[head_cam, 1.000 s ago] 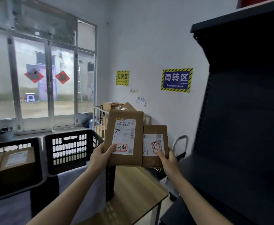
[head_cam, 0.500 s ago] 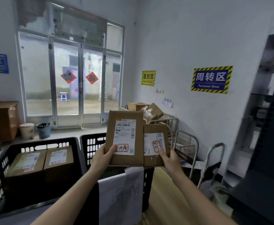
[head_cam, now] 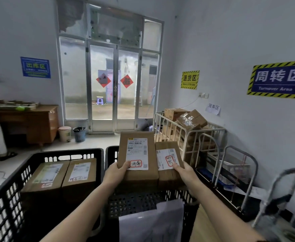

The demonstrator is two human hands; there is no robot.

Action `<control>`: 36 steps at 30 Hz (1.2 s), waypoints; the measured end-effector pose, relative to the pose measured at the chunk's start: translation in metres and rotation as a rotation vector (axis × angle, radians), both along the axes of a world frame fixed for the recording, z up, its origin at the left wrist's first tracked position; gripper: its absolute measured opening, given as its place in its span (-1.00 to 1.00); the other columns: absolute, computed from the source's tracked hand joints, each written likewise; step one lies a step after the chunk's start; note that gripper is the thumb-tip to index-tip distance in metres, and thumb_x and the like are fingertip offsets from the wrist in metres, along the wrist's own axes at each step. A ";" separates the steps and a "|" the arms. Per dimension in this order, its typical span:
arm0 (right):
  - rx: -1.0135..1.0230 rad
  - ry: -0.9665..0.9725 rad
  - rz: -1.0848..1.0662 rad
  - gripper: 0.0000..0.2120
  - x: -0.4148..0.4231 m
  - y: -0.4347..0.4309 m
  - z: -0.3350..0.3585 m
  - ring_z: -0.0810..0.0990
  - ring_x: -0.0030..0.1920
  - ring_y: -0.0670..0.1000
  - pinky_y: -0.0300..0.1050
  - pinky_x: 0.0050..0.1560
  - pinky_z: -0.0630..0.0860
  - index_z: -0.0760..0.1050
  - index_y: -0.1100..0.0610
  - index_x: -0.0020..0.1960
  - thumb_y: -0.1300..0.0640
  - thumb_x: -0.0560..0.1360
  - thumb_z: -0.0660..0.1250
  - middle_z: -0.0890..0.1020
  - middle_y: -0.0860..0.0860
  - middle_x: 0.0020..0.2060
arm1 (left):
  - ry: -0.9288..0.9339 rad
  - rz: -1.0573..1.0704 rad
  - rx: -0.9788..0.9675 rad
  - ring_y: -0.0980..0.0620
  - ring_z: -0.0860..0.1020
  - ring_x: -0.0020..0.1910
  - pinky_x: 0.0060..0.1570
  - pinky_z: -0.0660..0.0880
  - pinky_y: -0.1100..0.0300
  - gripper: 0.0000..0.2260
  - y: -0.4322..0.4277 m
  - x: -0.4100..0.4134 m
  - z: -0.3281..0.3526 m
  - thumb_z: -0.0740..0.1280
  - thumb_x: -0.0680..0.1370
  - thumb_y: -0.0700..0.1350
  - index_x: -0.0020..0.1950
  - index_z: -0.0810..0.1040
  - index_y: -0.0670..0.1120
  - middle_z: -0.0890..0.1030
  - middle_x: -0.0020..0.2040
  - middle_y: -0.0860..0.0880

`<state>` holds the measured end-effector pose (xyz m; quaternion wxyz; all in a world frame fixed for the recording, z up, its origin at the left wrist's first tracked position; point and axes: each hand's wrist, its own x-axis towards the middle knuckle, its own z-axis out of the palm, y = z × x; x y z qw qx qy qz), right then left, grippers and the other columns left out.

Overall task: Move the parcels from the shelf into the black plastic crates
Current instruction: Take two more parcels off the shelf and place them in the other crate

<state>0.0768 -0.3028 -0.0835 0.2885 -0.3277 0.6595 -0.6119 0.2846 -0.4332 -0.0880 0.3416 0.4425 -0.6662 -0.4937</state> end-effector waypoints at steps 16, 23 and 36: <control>0.346 -0.139 0.104 -0.67 -0.096 -0.197 -0.118 0.60 -0.09 0.01 -0.21 -0.28 0.50 0.40 0.22 0.28 0.15 0.55 0.25 0.60 0.06 -0.07 | -0.133 0.256 0.395 -0.17 0.52 0.16 0.22 0.44 0.01 -0.61 -0.139 -0.087 -0.116 0.28 0.55 -0.07 0.30 0.40 -0.25 0.55 0.20 -0.21; 0.447 -0.218 0.122 -0.62 -0.110 -0.244 -0.175 0.59 -0.06 0.04 -0.14 -0.16 0.52 0.37 0.23 0.34 0.14 0.56 0.25 0.60 0.09 -0.01 | -0.133 0.364 0.460 -0.18 0.50 0.22 0.17 0.41 0.11 -0.63 -0.174 -0.105 -0.155 0.27 0.56 -0.13 0.31 0.41 -0.28 0.52 0.25 -0.24; 0.535 -0.228 0.113 -0.68 -0.108 -0.277 -0.218 0.56 -0.22 -0.08 -0.26 -0.38 0.44 0.40 0.18 0.30 0.12 0.57 0.22 0.58 -0.02 -0.17 | -0.229 0.401 0.477 -0.16 0.54 0.15 -0.02 0.39 0.20 -0.74 -0.190 -0.106 -0.196 0.25 0.56 -0.23 0.22 0.48 -0.26 0.57 0.19 -0.22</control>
